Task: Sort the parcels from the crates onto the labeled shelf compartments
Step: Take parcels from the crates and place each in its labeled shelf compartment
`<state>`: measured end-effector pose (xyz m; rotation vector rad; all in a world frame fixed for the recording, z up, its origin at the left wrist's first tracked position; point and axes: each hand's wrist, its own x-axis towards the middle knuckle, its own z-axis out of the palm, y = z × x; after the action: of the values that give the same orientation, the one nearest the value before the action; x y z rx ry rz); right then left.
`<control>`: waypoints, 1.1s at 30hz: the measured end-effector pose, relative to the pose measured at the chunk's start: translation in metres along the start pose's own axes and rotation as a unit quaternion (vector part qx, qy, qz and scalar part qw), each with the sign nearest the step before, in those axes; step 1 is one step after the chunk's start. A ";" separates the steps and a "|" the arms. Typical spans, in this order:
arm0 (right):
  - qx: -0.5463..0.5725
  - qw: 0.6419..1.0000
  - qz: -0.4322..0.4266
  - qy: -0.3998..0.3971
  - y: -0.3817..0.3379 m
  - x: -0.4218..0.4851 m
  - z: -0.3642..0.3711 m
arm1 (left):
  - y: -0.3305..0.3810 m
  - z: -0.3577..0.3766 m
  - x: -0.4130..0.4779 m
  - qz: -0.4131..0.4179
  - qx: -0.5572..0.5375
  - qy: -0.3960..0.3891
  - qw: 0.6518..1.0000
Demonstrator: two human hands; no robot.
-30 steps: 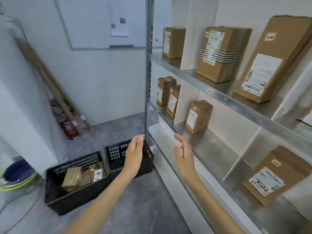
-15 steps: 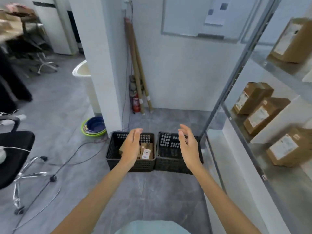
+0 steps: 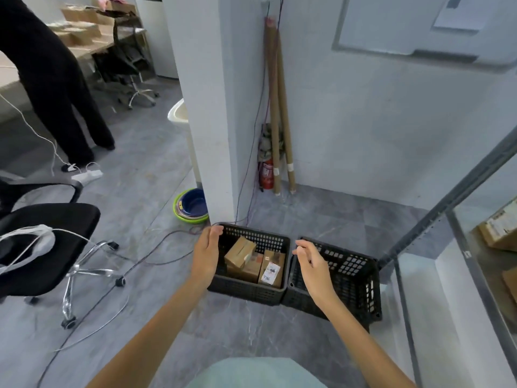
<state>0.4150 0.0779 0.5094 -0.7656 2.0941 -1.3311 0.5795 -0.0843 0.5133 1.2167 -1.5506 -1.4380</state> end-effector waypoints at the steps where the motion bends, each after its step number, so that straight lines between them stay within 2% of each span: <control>1: -0.014 1.000 -0.002 -0.011 0.002 0.012 0.001 | 0.000 0.003 0.010 0.002 0.005 0.006 1.000; 8: -0.046 0.997 0.035 -0.051 0.014 0.081 0.027 | -0.014 0.008 0.078 -0.045 0.053 0.010 0.998; 11: -0.048 0.993 0.081 -0.065 0.024 0.108 0.050 | -0.030 0.006 0.120 -0.064 0.062 0.002 0.996; 20: -0.013 0.971 0.236 -0.022 0.069 0.205 0.147 | -0.111 0.021 0.275 -0.111 0.135 -0.104 0.979; 26: 0.006 0.963 0.269 -0.028 0.171 0.306 0.239 | -0.244 0.050 0.363 -0.204 0.133 -0.101 0.965; 33: 0.023 0.936 0.351 -0.004 0.382 0.430 0.337 | -0.474 0.120 0.443 -0.251 0.172 -0.125 0.944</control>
<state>0.2843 -0.2986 -0.0251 0.0272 2.0275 -0.9555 0.4082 -0.4358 -0.0190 1.7937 -1.8008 -1.7403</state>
